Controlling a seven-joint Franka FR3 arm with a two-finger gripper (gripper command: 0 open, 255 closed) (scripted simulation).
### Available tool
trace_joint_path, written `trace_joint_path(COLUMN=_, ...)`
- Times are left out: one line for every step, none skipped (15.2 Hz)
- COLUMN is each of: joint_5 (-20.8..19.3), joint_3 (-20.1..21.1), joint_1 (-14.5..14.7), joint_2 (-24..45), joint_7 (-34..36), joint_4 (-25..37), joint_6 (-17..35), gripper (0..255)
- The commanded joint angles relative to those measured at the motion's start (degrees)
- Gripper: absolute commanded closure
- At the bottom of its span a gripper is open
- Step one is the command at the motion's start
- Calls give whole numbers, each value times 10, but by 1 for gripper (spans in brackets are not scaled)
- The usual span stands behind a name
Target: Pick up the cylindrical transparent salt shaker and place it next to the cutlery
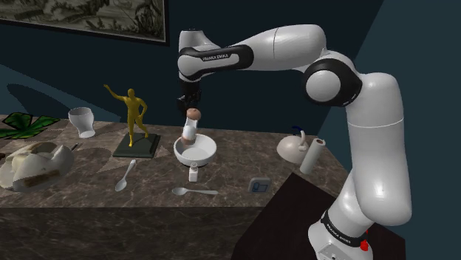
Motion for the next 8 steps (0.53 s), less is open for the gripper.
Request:
trace_joint_path(joint_5=-2, joint_3=5, joint_1=16, joint_2=25, joint_7=22, joint_4=29, joint_6=-5, gripper=255)
trace_joint_path(joint_5=-3, joint_3=7, joint_1=23, joint_2=39, joint_7=32, joint_4=45, joint_6=-8, gripper=255)
trace_joint_path(joint_5=-4, joint_3=9, joint_1=30, joint_2=53, joint_7=41, joint_4=62, joint_6=-11, gripper=255)
trace_joint_path(joint_5=-5, joint_3=11, joint_1=37, joint_2=69, joint_7=50, joint_4=81, joint_6=-15, gripper=255)
trace_joint_path(joint_5=-6, joint_3=12, joint_1=44, joint_2=85, joint_7=59, joint_4=101, joint_6=-19, gripper=255)
trace_joint_path(joint_5=-6, joint_3=14, joint_1=50, joint_2=102, joint_7=67, joint_4=124, joint_6=-25, gripper=255)
trace_joint_path(joint_5=-7, joint_3=15, joint_1=57, joint_2=120, joint_7=75, joint_4=148, joint_6=-32, gripper=255)
trace_joint_path(joint_5=-7, joint_3=16, joint_1=62, joint_2=134, joint_7=81, joint_4=166, joint_6=-37, gripper=255)
